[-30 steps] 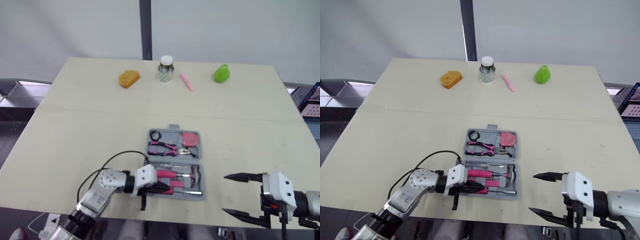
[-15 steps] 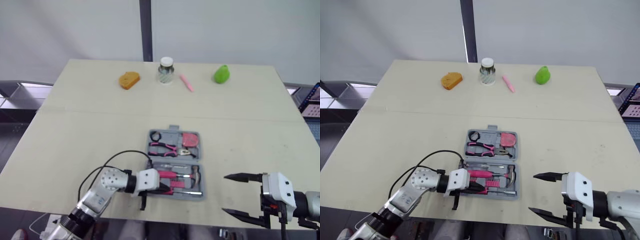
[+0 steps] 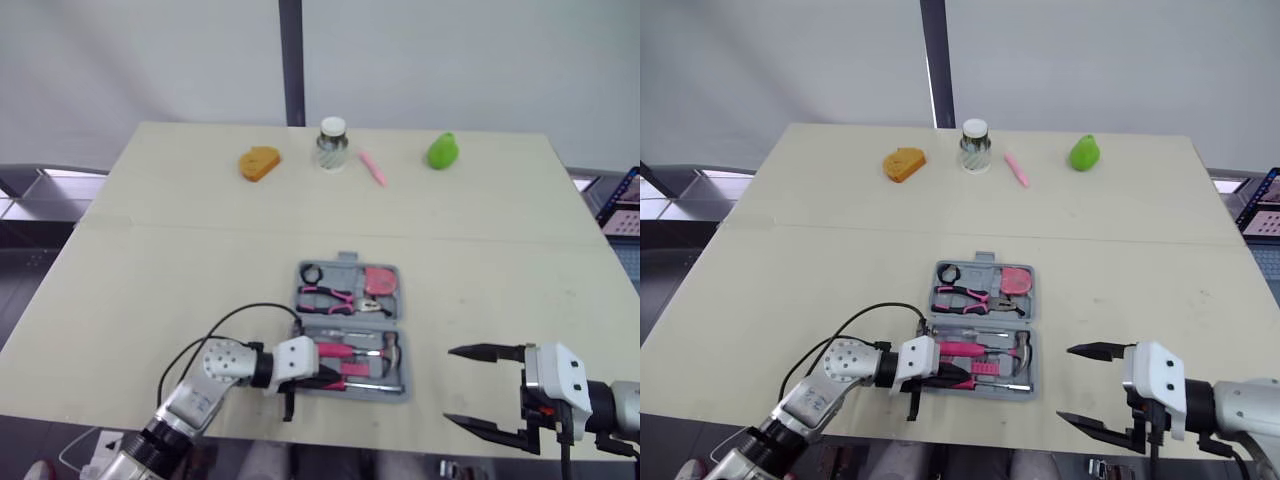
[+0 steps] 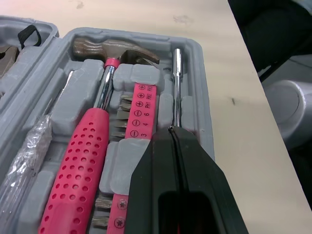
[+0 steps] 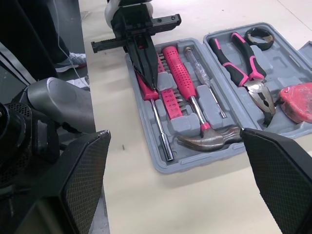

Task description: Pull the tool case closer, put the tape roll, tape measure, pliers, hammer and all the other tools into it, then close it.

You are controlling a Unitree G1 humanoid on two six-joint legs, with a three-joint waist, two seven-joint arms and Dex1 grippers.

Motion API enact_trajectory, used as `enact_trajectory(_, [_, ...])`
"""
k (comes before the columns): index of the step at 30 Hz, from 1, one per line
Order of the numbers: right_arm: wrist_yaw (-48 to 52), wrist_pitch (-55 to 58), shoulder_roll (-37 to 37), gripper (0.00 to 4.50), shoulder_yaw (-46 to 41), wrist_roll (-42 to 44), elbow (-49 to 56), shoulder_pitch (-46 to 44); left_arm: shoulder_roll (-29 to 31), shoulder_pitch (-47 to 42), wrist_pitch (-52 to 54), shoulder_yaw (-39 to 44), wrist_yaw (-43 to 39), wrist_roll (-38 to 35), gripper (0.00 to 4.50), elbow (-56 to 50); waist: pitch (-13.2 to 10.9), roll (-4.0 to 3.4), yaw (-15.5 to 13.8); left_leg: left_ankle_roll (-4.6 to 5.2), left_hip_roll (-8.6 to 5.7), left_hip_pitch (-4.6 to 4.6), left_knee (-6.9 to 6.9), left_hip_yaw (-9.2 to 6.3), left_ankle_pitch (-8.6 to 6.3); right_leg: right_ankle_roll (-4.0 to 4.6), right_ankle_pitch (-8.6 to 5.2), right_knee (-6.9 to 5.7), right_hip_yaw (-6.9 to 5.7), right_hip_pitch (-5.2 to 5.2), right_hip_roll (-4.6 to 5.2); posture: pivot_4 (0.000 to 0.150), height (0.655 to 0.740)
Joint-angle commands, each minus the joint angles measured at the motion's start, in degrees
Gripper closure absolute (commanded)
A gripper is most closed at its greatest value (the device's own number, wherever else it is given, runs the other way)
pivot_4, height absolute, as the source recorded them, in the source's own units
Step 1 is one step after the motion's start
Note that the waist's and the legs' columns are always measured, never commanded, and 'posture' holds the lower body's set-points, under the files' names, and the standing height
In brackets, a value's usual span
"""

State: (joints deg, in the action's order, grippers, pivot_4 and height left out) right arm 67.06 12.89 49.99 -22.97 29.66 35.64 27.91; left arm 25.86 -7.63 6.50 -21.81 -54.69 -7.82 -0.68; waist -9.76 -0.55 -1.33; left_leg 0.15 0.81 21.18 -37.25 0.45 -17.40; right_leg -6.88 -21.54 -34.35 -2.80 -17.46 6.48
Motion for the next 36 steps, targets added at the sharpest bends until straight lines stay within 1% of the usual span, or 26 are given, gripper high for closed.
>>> enact_trajectory(1, [-0.6,-0.4,-0.4,0.0,-0.7,0.5,0.7,-0.5,0.2,0.5,6.3,4.0,0.5,-4.9,4.47,-3.8,-0.1,0.08,0.0,-0.01,0.0,0.03,0.02,-0.02,0.0,0.0,0.0,0.0,-0.02,-0.03,0.0,0.15,0.7159])
enact_trajectory(3, [-1.1,-0.5,-0.7,0.0,-0.2,0.6,0.1,-1.5,0.5,-0.8,10.9,8.4,1.0,-9.9,4.47,-9.0,-0.2,0.19,0.0,-0.01,0.0,0.06,0.02,-0.04,0.01,0.0,0.0,0.0,-0.03,-0.04,-0.01,0.15,0.7159])
enact_trajectory(5, [-1.8,-0.5,-1.3,0.0,0.2,0.6,-0.4,-2.5,1.5,-1.4,14.4,12.0,1.5,-13.3,4.47,-13.2,-0.3,0.36,0.0,-0.03,0.01,0.14,0.0,-0.11,0.02,0.0,0.0,-0.02,-0.07,-0.08,0.0,0.15,0.7159])
enact_trajectory(10, [-3.6,-0.6,-3.1,0.0,2.0,-0.1,-0.9,-4.2,6.0,-0.8,22.7,21.4,3.4,-20.8,4.47,-21.5,-0.3,0.39,0.0,-0.04,-0.01,0.21,0.03,-0.15,0.02,0.0,0.0,0.16,-0.15,-0.07,-0.02,0.15,0.7159])
enact_trajectory(16, [-5.2,-0.9,-4.4,0.0,3.9,-1.2,-1.4,-5.3,11.4,5.0,27.2,30.7,5.1,-24.4,4.47,-24.1,-0.4,0.42,0.0,-0.04,-0.02,0.22,0.1,-0.1,0.02,-0.01,0.01,0.27,-0.17,-0.07,-0.07,0.15,0.7159])
enact_trajectory(19, [-6.8,0.7,-4.5,0.0,4.1,-1.0,-1.4,-5.7,12.8,8.3,26.8,34.8,5.7,-24.8,4.47,-24.3,-0.5,0.41,0.0,-0.06,0.0,0.22,0.09,-0.12,0.01,-0.01,0.0,0.25,-0.15,-0.07,-0.05,0.15,0.7159])
enact_trajectory(22, [-8.6,3.2,-4.1,0.0,4.2,-1.3,-1.0,-5.4,12.9,11.4,26.6,38.2,6.3,-25.8,4.47,-24.7,-0.6,0.41,-0.2,-0.11,0.0,0.22,0.09,-0.14,-0.03,0.0,0.01,0.25,-0.15,-0.07,0.01,0.15,0.7159])
enact_trajectory(25, [-10.8,4.9,-5.1,0.85,4.0,-1.0,-0.4,-4.8,12.1,15.1,26.0,41.1,6.8,-26.6,4.5,-24.8,-0.6,0.4,-0.1,-0.14,0.0,0.23,0.15,-0.16,-0.07,0.02,0.0,0.32,-0.14,-0.09,0.04,0.15,0.7159])
enact_trajectory(26, [-11.6,5.2,-5.8,1.3,4.0,-0.8,-0.1,-4.4,11.6,16.3,25.8,41.7,7.0,-26.8,4.5,-24.7,-0.6,0.4,-0.1,-0.14,0.0,0.23,0.17,-0.16,-0.09,0.03,-0.01,0.34,-0.14,-0.09,0.04,0.15,0.7159])
enact_trajectory(29, [-14.0,6.0,-7.6,2.87,3.9,-0.8,1.3,-2.6,10.4,19.7,25.0,42.6,6.9,-27.3,4.5,-24.6,-0.6,0.37,-0.1,-0.15,0.01,0.25,0.2,-0.16,-0.13,0.07,-0.03,0.4,-0.17,-0.1,0.04,0.15,0.7159])
enact_trajectory(30, [-14.7,6.3,-8.2,3.47,4.0,-0.8,1.7,-2.1,10.2,20.5,24.6,42.7,6.8,-27.3,4.5,-24.5,-0.6,0.37,-0.1,-0.14,0.01,0.26,0.22,-0.16,-0.13,0.07,-0.03,0.43,-0.19,-0.11,0.04,0.15,0.7159])
enact_trajectory(31, [-15.3,6.6,-8.6,3.89,4.1,-0.8,1.9,-1.8,10.0,20.9,24.5,42.7,6.9,-27.3,4.5,-24.5,-0.6,0.36,-0.1,-0.13,0.01,0.27,0.22,-0.15,-0.14,0.07,-0.03,0.46,-0.19,-0.11,0.04,0.15,0.7159])
enact_trajectory(32, [-16.0,6.9,-9.1,4.44,4.4,-1.1,2.0,-1.3,9.7,21.3,24.4,42.7,6.9,-27.4,4.5,-24.1,-0.6,0.36,-0.1,-0.12,0.01,0.28,0.21,-0.15,-0.16,0.07,-0.03,0.46,-0.19,-0.11,0.04,0.15,0.7159])
enact_trajectory(36, [-19.2,7.6,-11.3,4.48,6.2,-2.6,1.3,-0.8,8.7,22.0,21.6,41.6,6.5,-25.4,4.5,-20.2,-0.6,0.34,-0.1,-0.1,0.01,0.28,0.18,-0.13,-0.19,0.07,-0.03,0.46,-0.16,-0.1,0.04,0.15,0.7159])
